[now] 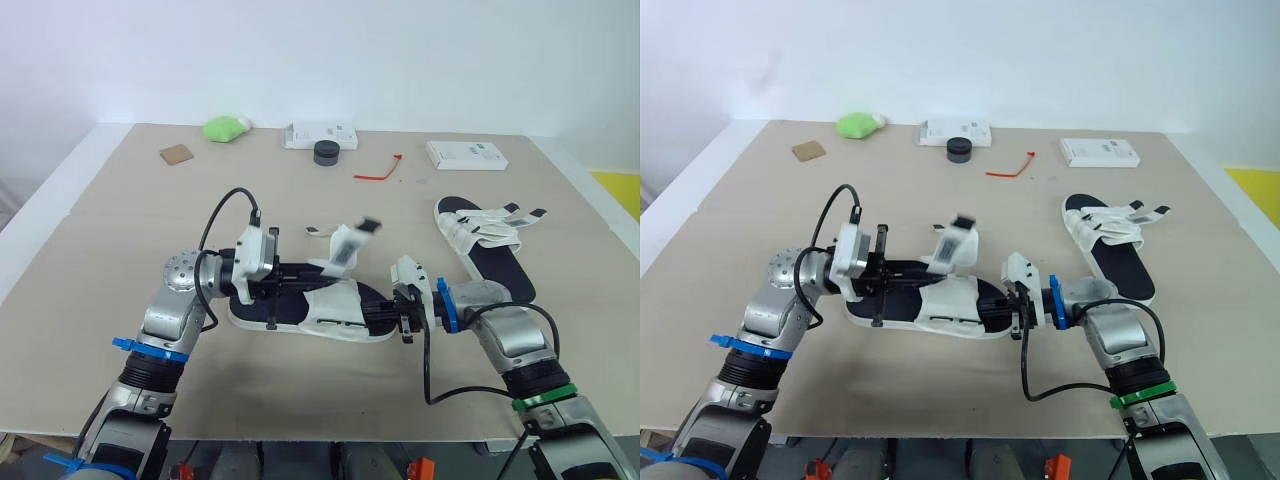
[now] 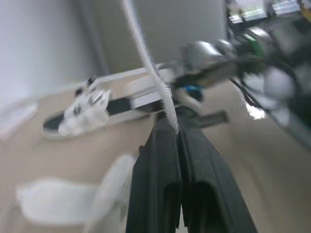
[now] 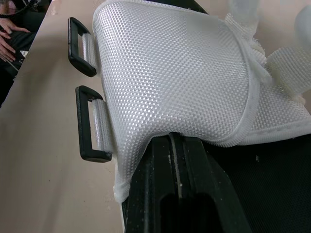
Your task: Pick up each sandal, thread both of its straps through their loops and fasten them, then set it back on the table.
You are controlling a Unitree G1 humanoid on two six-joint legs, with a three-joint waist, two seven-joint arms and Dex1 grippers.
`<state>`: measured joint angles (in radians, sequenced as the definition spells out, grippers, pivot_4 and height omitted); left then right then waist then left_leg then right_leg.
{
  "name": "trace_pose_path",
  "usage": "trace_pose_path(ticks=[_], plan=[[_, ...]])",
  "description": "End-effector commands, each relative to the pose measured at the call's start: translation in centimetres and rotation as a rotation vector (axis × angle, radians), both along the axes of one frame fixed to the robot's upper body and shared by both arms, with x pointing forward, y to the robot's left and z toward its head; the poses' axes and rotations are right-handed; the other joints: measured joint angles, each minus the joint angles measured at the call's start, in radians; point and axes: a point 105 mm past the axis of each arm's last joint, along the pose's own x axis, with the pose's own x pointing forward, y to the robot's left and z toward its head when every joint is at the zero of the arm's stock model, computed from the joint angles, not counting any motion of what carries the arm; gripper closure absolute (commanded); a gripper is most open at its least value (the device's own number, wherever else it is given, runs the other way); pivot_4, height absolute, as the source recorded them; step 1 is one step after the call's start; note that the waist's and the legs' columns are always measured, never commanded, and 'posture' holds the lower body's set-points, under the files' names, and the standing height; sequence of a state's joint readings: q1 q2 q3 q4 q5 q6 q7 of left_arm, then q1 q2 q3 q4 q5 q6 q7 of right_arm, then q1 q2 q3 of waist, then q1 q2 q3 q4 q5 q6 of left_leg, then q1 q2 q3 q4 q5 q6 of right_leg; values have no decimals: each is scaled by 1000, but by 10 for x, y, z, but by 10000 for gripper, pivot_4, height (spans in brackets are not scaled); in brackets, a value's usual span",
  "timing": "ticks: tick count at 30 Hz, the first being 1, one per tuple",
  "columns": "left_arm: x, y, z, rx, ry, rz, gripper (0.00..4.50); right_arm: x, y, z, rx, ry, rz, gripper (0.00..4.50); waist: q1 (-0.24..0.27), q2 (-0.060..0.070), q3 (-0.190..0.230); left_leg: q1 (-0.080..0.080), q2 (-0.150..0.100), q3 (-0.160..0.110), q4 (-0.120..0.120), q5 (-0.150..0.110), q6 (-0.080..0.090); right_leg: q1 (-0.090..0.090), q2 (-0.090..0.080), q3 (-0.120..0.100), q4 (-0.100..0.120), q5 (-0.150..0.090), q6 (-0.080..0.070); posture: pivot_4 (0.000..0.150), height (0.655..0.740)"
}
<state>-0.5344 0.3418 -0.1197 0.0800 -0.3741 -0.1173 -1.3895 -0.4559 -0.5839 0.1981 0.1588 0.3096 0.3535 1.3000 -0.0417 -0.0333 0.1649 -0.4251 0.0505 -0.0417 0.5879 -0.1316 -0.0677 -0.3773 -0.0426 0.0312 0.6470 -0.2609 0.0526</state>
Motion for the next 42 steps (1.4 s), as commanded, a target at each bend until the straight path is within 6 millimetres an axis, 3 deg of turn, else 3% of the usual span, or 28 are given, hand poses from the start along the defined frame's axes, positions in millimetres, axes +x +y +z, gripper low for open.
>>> trace_pose_path(ticks=[1,3,7,8,14,18,20,23,25,27,29,32,36,42], plan=[[-8,5,-8,77,-209,-74,44093,-4,-12,-28,-90,96,-56,45000,0,0,0,0,0,0,0,0,0,0,0,0,0,0,0,1500,7400],[-15,6,-15,118,-317,-145,41778,-4,-12,-28,-92,97,-53,45000,0,0,0,-1,0,1,0,0,1,-1,0,0,0,0,0,1500,7400],[-26,9,-25,177,-495,-245,29138,-4,-11,-28,-92,95,-49,45000,0,0,0,-5,1,3,0,0,3,-3,0,0,0,1,-2,1500,7400],[-27,10,-26,179,-505,-256,22629,-4,-10,-28,-91,95,-48,45000,0,0,0,-5,2,3,0,1,3,-3,1,1,0,1,-2,1500,7400],[-22,15,-20,132,-472,-212,214,-4,-10,-27,-86,97,-51,45000,0,0,0,-5,2,5,0,1,4,-4,1,2,0,1,-2,1500,7400],[-19,29,-8,120,-173,-134,214,-5,-11,-27,-86,99,-53,45000,-1,1,0,-6,4,5,0,1,4,-4,2,2,0,1,-2,1500,7400],[-22,45,-9,183,155,-80,214,-5,-12,-28,-88,101,-54,45000,-4,0,1,-6,5,5,0,1,4,-5,4,2,1,1,-2,1500,7400],[-43,64,-3,244,720,-74,214,-5,-12,-28,-91,103,-54,45000,-4,1,2,-5,8,5,-1,-1,3,-6,6,3,2,-1,-3,1500,7400],[-49,69,2,236,959,-79,214,-4,-12,-29,-90,105,-52,45000,0,1,3,-3,9,5,-1,-1,3,-8,5,2,2,-2,-2,1500,7400],[-51,71,3,233,1086,-73,214,-4,-11,-29,-90,106,-51,45000,0,1,4,-3,9,7,-1,-2,1,-8,3,1,2,-2,-2,1500,7400],[-55,71,-2,254,1146,-59,214,-5,-11,-29,-89,106,-49,45000,-1,1,5,-3,8,8,-1,-2,1,-9,1,1,2,-2,-2,1500,7400],[-64,64,-27,320,1197,-17,214,-5,-9,-28,-85,107,-46,45000,-1,0,4,-3,8,10,-1,-2,1,-10,1,1,2,-2,-2,1500,7400],[-61,57,-59,395,1154,100,214,-5,-8,-27,-82,106,-44,45000,0,-1,4,-3,9,10,-1,-2,2,-10,2,1,2,-2,-3,1500,7400],[-50,42,-76,391,1127,152,214,-7,-10,-27,-82,106,-54,45000,1,-2,3,-4,8,11,-1,-2,2,-11,2,2,2,-1,-3,1500,7400]])
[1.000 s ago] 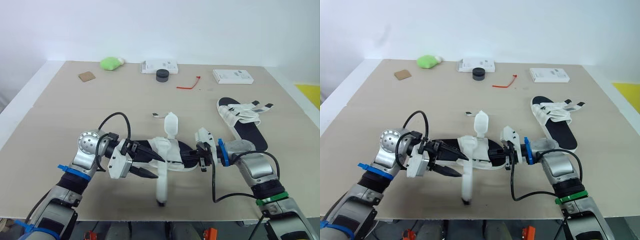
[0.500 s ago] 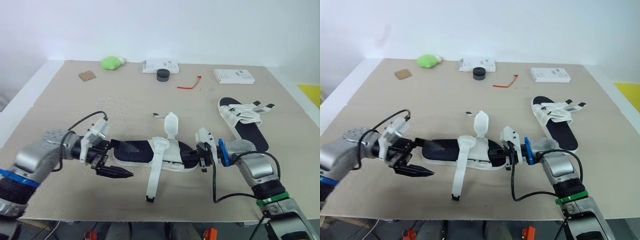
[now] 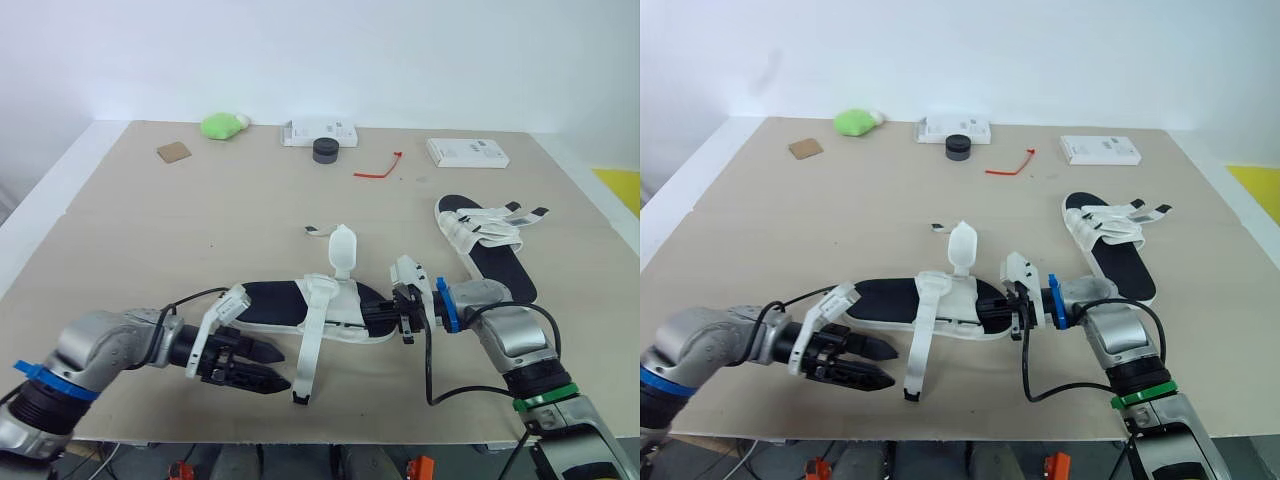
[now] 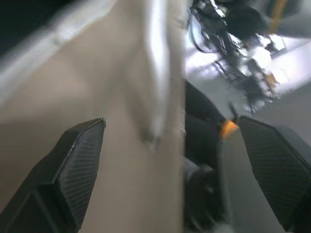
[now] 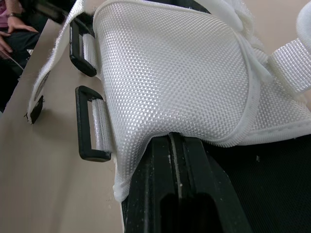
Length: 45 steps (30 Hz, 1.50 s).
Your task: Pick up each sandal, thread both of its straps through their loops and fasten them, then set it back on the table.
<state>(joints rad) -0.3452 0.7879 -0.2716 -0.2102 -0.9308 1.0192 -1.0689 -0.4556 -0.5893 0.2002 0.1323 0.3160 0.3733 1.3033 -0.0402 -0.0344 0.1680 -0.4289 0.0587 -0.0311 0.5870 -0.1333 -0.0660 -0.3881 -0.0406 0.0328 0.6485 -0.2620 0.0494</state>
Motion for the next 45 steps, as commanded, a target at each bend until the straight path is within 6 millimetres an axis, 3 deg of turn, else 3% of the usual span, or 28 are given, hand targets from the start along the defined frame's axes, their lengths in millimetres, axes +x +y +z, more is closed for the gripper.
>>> trace_pose_path(ticks=[1,8,14,16,17,19,21,31,34,39,45], plan=[[6,-5,0,15,-59,-5,214,-5,-13,-30,-82,105,-68,45000,0,-1,0,0,0,0,0,0,0,0,0,0,0,0,0,1500,7400],[8,-28,6,-41,-14,-59,214,-5,-12,-30,-81,106,-79,45000,11,-2,-1,-1,0,0,0,0,0,-1,0,0,0,0,0,1500,7400],[4,-30,14,-70,43,-109,17751,-3,-12,-29,-77,102,-86,45000,12,-2,-1,0,0,0,0,0,0,-1,1,0,0,0,0,1500,7400],[1,-29,17,-72,73,-123,27349,-3,-12,-29,-75,101,-86,45000,12,-2,-1,0,0,0,0,0,0,0,1,0,0,0,0,1500,7400],[-2,-27,20,-75,97,-139,34806,-3,-12,-28,-75,100,-85,45000,12,-2,-1,0,0,0,0,0,0,0,1,0,0,0,0,1500,7400],[-8,-23,23,-74,127,-169,35786,-3,-12,-28,-75,100,-86,45000,12,-2,-1,0,0,0,0,0,0,0,1,0,0,0,0,1500,7400],[-10,-21,25,-72,137,-178,44399,-2,-13,-28,-77,99,-86,45000,12,-2,-1,0,0,0,0,0,0,-1,2,0,0,0,0,1500,7400],[13,-30,36,-130,37,-83,44399,-1,-12,-26,-77,95,-82,45000,12,-2,-1,0,1,0,0,0,0,0,2,0,0,0,0,1500,7400],[32,-33,58,-209,0,-33,44399,-1,-13,-26,-77,95,-82,45000,13,-2,-1,0,1,0,0,0,1,0,2,0,0,0,1,1500,7400],[80,-39,98,-338,38,120,44399,-1,-13,-26,-80,93,-82,45000,15,-3,-1,-1,0,-1,3,1,1,1,3,0,0,2,3,1500,7400],[107,-45,97,-286,110,177,44399,1,-11,-26,-80,88,-82,45000,10,-3,-1,-1,0,-1,3,1,1,5,5,2,0,2,4,1500,7400]])
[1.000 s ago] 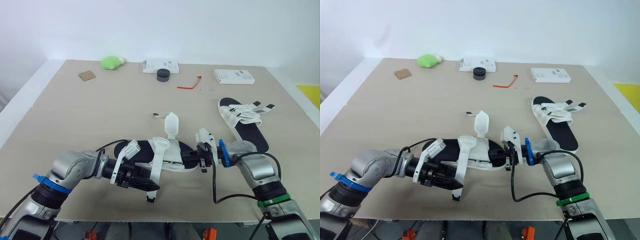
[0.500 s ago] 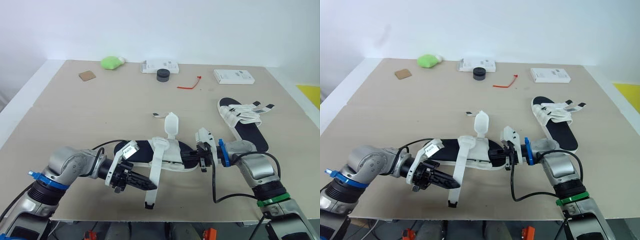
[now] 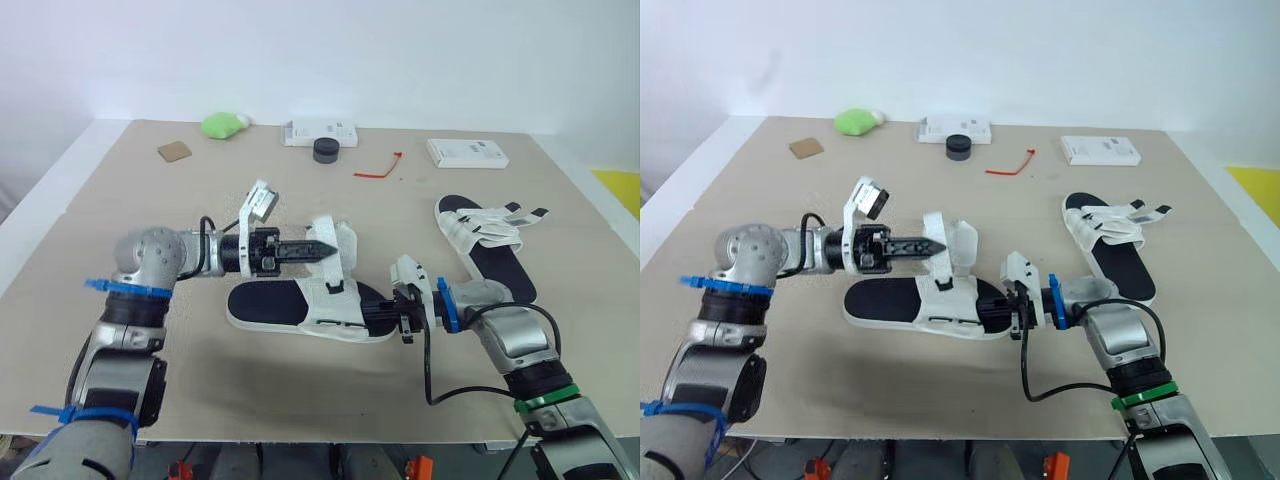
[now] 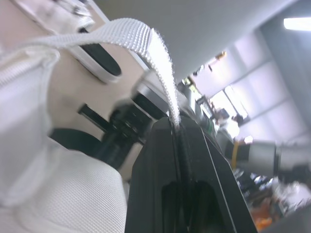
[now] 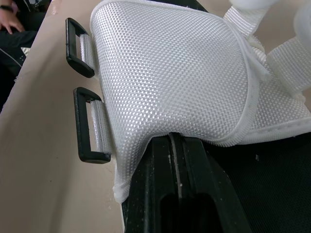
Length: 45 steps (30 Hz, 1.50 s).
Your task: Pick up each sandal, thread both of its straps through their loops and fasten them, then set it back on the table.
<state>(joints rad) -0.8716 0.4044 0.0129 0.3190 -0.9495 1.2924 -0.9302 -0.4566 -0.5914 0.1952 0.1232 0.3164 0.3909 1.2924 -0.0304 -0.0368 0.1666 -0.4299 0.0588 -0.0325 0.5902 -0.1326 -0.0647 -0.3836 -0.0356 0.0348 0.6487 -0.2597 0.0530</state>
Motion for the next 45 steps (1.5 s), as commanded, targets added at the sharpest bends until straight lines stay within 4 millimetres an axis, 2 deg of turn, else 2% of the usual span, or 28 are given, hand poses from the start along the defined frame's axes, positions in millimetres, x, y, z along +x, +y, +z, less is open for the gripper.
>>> trace_pose_path(ticks=[1,5,9,14,17,21,23,27,30,37,42,45], plan=[[10,-2,0,25,35,0,44399,0,-10,-28,-78,86,-67,45000,0,0,0,0,0,0,0,0,0,0,1,0,0,0,0,1500,7400],[9,-1,-3,39,93,-41,44399,-1,-10,-28,-74,87,-71,45000,-1,0,0,0,0,0,0,0,0,0,1,2,0,0,1,1500,7400],[-7,-3,-4,46,137,-140,44399,-2,-12,-28,-75,88,-77,45000,-2,0,0,0,0,0,0,0,0,0,1,2,0,0,1,1500,7400],[-22,-3,-16,120,100,-233,44399,-1,-12,-28,-71,89,-82,45000,-2,0,0,-1,0,0,0,0,0,0,1,3,0,0,1,1500,7400],[-22,-4,-26,146,99,-234,44399,0,-11,-27,-67,87,-80,45000,-2,0,0,-1,0,0,0,0,0,0,1,3,0,0,0,1500,7400],[-17,-7,-24,139,74,-220,44399,0,-11,-26,-66,87,-78,45000,-2,0,0,-1,0,0,0,0,0,-1,1,3,0,0,0,1500,7400],[-12,-9,-21,127,63,-204,44399,0,-11,-27,-69,87,-79,45000,-2,0,0,-1,0,0,0,0,0,-1,1,3,0,0,0,1500,7400],[-5,-12,-3,45,83,-192,44399,0,-11,-27,-68,87,-79,45000,-2,0,0,-1,0,0,0,0,0,-2,1,3,0,0,1,1500,7400],[-2,-12,1,44,92,-181,44399,0,-12,-28,-71,89,-82,45000,-3,0,0,-2,0,0,0,0,0,-2,1,4,0,1,1,1500,7400],[-9,-6,-11,111,110,-214,44399,-2,-14,-31,-75,97,-89,45000,-3,0,0,-2,0,0,0,0,0,-1,1,4,0,1,1,1500,7400],[-7,-6,-28,165,105,-199,44399,-2,-13,-30,-72,97,-86,45000,-2,0,0,-1,0,0,0,0,0,-1,1,5,0,1,1,1500,7400],[-7,-6,-29,163,101,-199,44399,-2,-13,-29,-70,96,-86,45000,-2,0,0,-2,0,0,0,0,0,-2,1,5,0,1,1,1500,7400]])
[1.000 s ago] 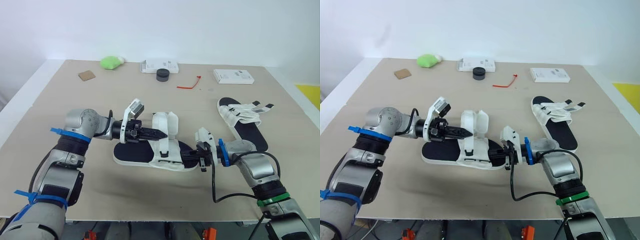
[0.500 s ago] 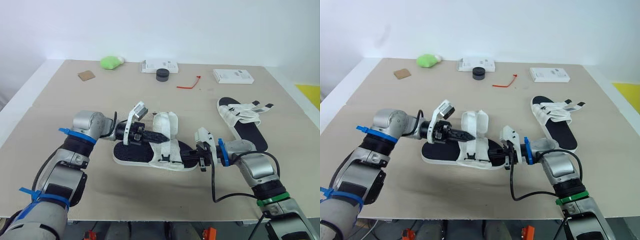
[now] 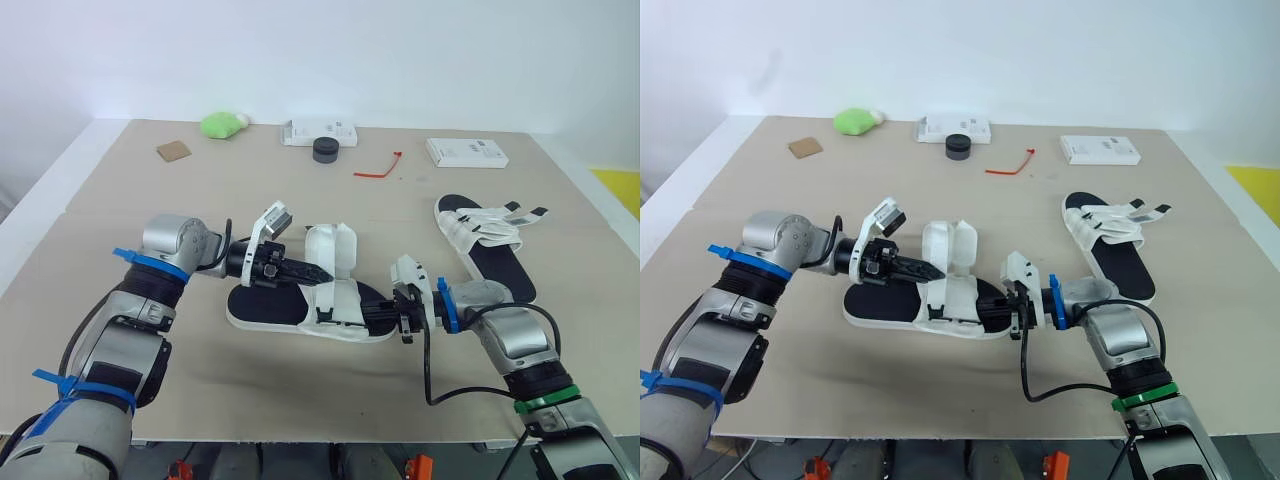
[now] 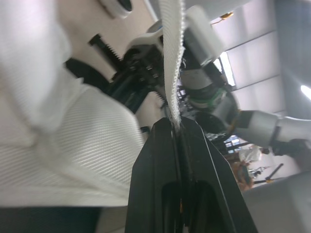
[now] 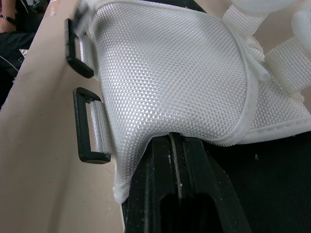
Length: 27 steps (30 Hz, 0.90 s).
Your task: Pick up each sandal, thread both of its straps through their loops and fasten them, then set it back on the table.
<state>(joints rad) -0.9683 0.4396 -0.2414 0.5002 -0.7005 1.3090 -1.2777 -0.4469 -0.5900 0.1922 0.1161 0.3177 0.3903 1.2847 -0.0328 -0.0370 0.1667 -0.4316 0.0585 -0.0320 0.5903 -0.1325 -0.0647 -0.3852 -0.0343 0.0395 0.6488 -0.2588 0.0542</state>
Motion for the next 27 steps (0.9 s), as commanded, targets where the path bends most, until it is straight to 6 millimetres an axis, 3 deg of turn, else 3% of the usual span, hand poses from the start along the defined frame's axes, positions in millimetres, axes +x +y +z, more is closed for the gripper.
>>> trace_pose_path(ticks=[1,14,20,27], plan=[[0,-4,5,-19,-34,-26,44399,-1,-13,-28,-72,98,-79,45000,0,0,0,0,0,0,0,0,0,0,0,0,0,0,0,1500,7400],[-6,-12,9,-51,-47,-63,44399,0,-13,-27,-66,97,-85,45000,0,0,0,0,0,0,0,0,0,0,0,1,0,0,0,1500,7400],[-13,-7,1,-10,-99,-100,44399,-1,-13,-27,-64,97,-87,45000,0,0,0,0,0,0,0,0,0,0,0,1,0,0,0,1500,7400],[-29,-6,-21,59,-305,-182,44399,-1,-12,-25,-59,93,-84,45000,0,1,0,0,0,1,0,0,0,0,0,2,0,0,0,1500,7400]])
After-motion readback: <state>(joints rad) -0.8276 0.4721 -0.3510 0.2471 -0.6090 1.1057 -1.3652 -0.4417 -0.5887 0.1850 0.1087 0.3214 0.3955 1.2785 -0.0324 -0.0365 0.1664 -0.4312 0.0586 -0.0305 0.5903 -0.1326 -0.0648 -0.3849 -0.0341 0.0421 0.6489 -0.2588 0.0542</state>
